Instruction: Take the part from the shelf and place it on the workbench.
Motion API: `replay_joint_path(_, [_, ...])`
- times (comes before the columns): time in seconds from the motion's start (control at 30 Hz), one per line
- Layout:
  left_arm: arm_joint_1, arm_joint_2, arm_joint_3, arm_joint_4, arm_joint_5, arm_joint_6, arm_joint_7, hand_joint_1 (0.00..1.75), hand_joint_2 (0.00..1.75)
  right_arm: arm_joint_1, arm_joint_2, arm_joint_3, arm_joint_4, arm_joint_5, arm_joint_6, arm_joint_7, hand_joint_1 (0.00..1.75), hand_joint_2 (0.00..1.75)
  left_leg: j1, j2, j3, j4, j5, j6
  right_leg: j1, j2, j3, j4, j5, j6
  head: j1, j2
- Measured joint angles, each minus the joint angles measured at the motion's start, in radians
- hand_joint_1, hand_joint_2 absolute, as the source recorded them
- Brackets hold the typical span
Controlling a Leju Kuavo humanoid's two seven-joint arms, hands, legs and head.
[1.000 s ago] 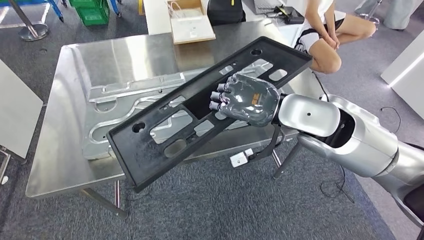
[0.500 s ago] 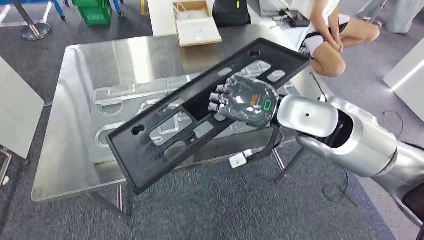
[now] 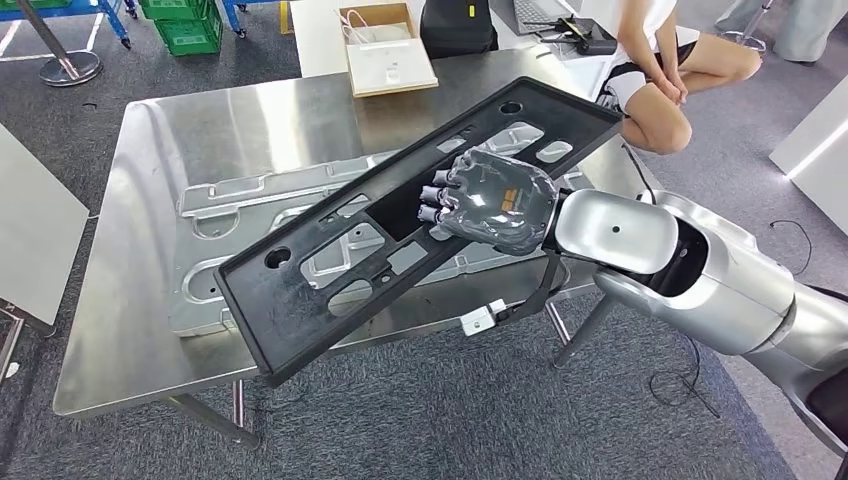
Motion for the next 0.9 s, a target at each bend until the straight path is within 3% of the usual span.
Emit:
replay_joint_path(0.1, [0.0, 0.0, 0.001, 0.0, 0.0, 0.001, 0.001, 0.0, 1.75, 0.0, 0.0, 0.0, 0.001, -0.002, 0.0, 0.0, 1.75, 1.75, -0.002, -0.002, 0.003, -0.009, -0.002, 0.018, 0.0, 0.0, -0.004, 0.005, -0.003, 0.011, 0.001, 0.0])
replay_joint_path(0.17, [0.0, 0.0, 0.001, 0.0, 0.0, 0.0, 0.001, 0.0, 1.75, 0.0, 0.0, 0.0, 0.001, -0.004, 0.0, 0.0, 1.75, 1.75, 0.002, -0.001, 0.009, -0.015, 0.0, 0.032, -0.003, 0.0, -0.025, 0.054, -0.031, 0.02, 0.001, 0.0])
replay_joint_path(0.27, [-0.001, 0.0, 0.001, 0.0, 0.0, 0.0, 0.001, 0.0, 1.75, 0.002, 0.0, 0.002, 0.002, -0.005, 0.0, 0.0, 1.75, 1.75, 0.001, -0.001, 0.013, -0.017, -0.003, 0.043, -0.006, 0.001, -0.118, 0.227, -0.105, 0.029, 0.001, 0.0])
replay_joint_path(0.3, [-0.001, 0.0, 0.002, 0.0, 0.0, 0.0, 0.001, 0.0, 1.75, 0.004, 0.0, 0.003, 0.003, -0.005, 0.0, 0.0, 1.75, 1.75, 0.001, -0.001, 0.014, -0.017, -0.005, 0.044, -0.006, 0.001, -0.144, 0.266, -0.111, 0.03, 0.001, 0.0])
replay_joint_path(0.33, [-0.001, 0.0, 0.002, 0.0, 0.0, 0.0, 0.001, 0.0, 1.75, 0.006, 0.0, 0.005, 0.003, -0.005, 0.0, 0.0, 1.75, 1.75, 0.001, -0.002, 0.016, -0.017, -0.007, 0.045, -0.006, 0.001, -0.153, 0.27, -0.096, 0.029, 0.001, 0.0])
replay_joint_path(0.37, [-0.001, 0.0, 0.003, 0.0, 0.0, -0.001, 0.001, 0.0, 1.75, 0.007, 0.0, 0.006, 0.004, -0.005, 0.0, 0.0, 1.75, 1.75, 0.0, -0.003, 0.02, -0.017, -0.01, 0.044, -0.006, 0.001, -0.144, 0.237, -0.063, 0.026, 0.001, 0.0])
replay_joint_path(0.43, [-0.001, 0.0, 0.004, 0.0, 0.0, -0.004, 0.001, 0.0, 1.75, 0.007, 0.0, 0.007, 0.007, -0.005, -0.002, 0.0, 1.75, 1.75, -0.002, -0.005, 0.031, -0.017, -0.017, 0.041, -0.003, 0.001, -0.088, 0.111, 0.013, 0.014, 0.001, 0.0])
replay_joint_path(0.47, [-0.001, -0.001, 0.004, 0.0, -0.001, -0.005, 0.001, 0.0, 1.75, 0.006, 0.0, 0.007, 0.008, -0.005, -0.002, 0.0, 1.75, 1.75, -0.003, -0.006, 0.034, -0.018, -0.02, 0.038, 0.001, 0.001, -0.062, 0.057, 0.035, 0.008, 0.001, 0.0])
replay_joint_path(0.57, [-0.002, -0.001, 0.004, 0.0, -0.001, -0.009, 0.002, 0.0, 1.75, 0.004, 0.001, 0.007, 0.009, -0.005, -0.003, 0.0, 1.75, 1.75, -0.004, -0.005, 0.034, -0.02, -0.023, 0.024, 0.01, 0.001, -0.036, 0.002, 0.033, -0.003, 0.001, 0.0])
replay_joint_path(0.67, [-0.002, -0.002, 0.005, 0.0, -0.001, -0.01, 0.003, 0.0, 1.75, 0.004, 0.002, 0.007, 0.01, -0.006, -0.004, 0.0, 1.75, 1.75, -0.004, -0.002, 0.024, 0.007, -0.046, 0.008, 0.0, -0.001, -0.018, -0.023, 0.034, -0.012, 0.001, 0.0])
replay_joint_path(0.7, [-0.003, -0.002, 0.005, 0.0, -0.001, -0.01, 0.003, 0.0, 1.75, 0.003, 0.003, 0.007, 0.01, -0.006, -0.004, 0.0, 1.75, 1.75, -0.004, -0.001, 0.005, 0.049, -0.067, 0.004, -0.004, -0.002, -0.009, -0.031, 0.034, -0.016, 0.001, 0.0])
replay_joint_path(0.8, [-0.002, 0.0, 0.005, 0.0, -0.002, -0.01, 0.004, 0.0, 1.75, 0.003, 0.007, 0.009, 0.012, -0.006, -0.004, 0.0, 1.75, 1.75, -0.003, 0.0, -0.094, 0.226, -0.129, -0.004, -0.003, -0.004, 0.002, -0.033, 0.025, -0.022, 0.0, 0.0])
replay_joint_path(0.83, [0.0, 0.001, 0.005, 0.0, -0.002, -0.01, 0.006, 0.0, 1.75, 0.003, 0.009, 0.011, 0.013, -0.006, -0.004, 0.0, 1.75, 1.75, -0.002, 0.0, -0.112, 0.25, -0.124, -0.006, -0.003, -0.003, 0.006, -0.032, 0.021, -0.022, 0.0, 0.0])
replay_joint_path(0.87, [0.001, 0.001, 0.005, 0.0, -0.003, -0.01, 0.007, 0.0, 1.75, 0.004, 0.01, 0.012, 0.013, -0.006, -0.004, 0.0, 1.75, 1.75, -0.001, 0.0, -0.112, 0.234, -0.098, -0.007, -0.004, -0.002, 0.011, -0.03, 0.016, -0.02, 0.0, 0.0])
replay_joint_path(0.9, [0.002, 0.002, 0.005, 0.0, -0.003, -0.01, 0.008, 0.0, 1.75, 0.004, 0.01, 0.014, 0.014, -0.006, -0.004, 0.0, 1.75, 1.75, 0.0, 0.001, -0.094, 0.184, -0.057, -0.008, -0.004, -0.001, 0.018, -0.027, 0.009, -0.017, 0.0, 0.0])
